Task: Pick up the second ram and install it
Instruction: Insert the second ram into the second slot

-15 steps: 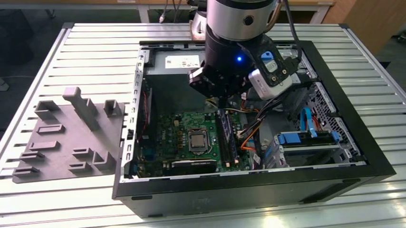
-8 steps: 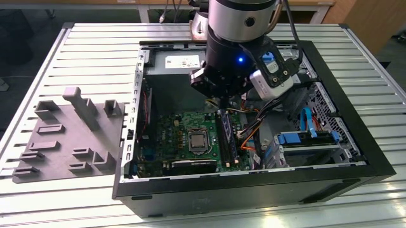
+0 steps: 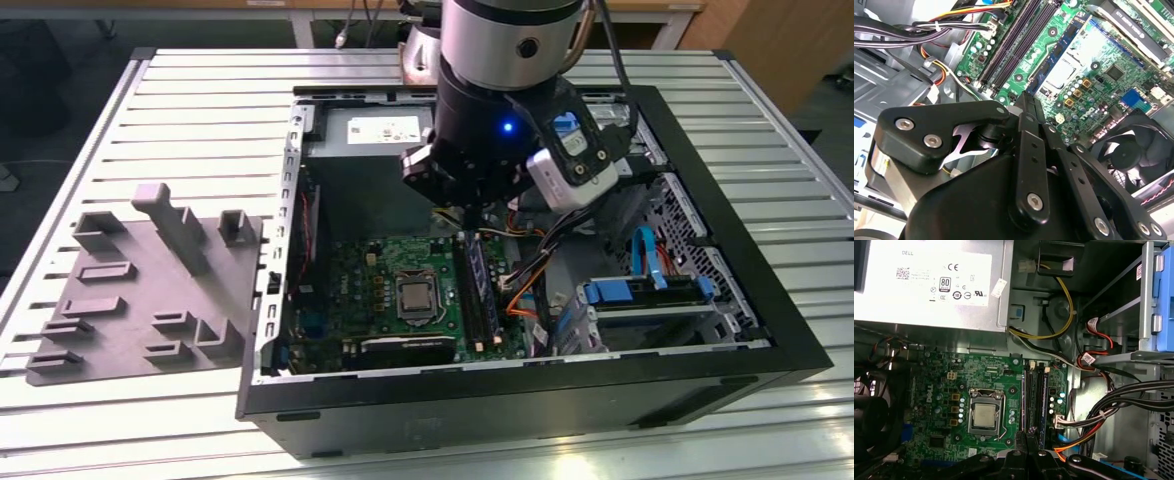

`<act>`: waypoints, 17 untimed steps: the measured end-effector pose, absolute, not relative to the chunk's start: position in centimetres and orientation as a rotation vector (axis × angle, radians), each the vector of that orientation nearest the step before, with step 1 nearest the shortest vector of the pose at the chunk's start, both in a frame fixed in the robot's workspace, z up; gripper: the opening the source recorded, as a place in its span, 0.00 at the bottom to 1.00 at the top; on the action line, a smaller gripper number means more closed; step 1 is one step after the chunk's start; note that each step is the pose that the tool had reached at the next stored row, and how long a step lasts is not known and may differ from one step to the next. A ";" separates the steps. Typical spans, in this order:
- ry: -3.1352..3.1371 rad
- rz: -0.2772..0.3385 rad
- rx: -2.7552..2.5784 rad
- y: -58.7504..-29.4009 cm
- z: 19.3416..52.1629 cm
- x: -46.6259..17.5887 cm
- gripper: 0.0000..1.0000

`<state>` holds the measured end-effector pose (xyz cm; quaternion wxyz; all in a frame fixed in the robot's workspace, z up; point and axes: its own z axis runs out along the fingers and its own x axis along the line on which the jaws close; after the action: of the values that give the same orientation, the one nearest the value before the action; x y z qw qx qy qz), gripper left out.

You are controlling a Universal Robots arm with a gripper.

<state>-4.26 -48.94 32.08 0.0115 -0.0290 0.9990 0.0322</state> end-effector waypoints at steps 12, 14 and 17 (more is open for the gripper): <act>3.116 0.100 -0.080 -48.9 31.8 -4.3 0.11; 3.116 0.100 -0.077 -48.9 31.7 -4.3 0.11; 3.116 0.100 -0.074 -48.9 31.7 -4.2 0.11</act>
<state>-4.25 -48.90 31.65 0.0117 -0.0238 0.9991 0.0321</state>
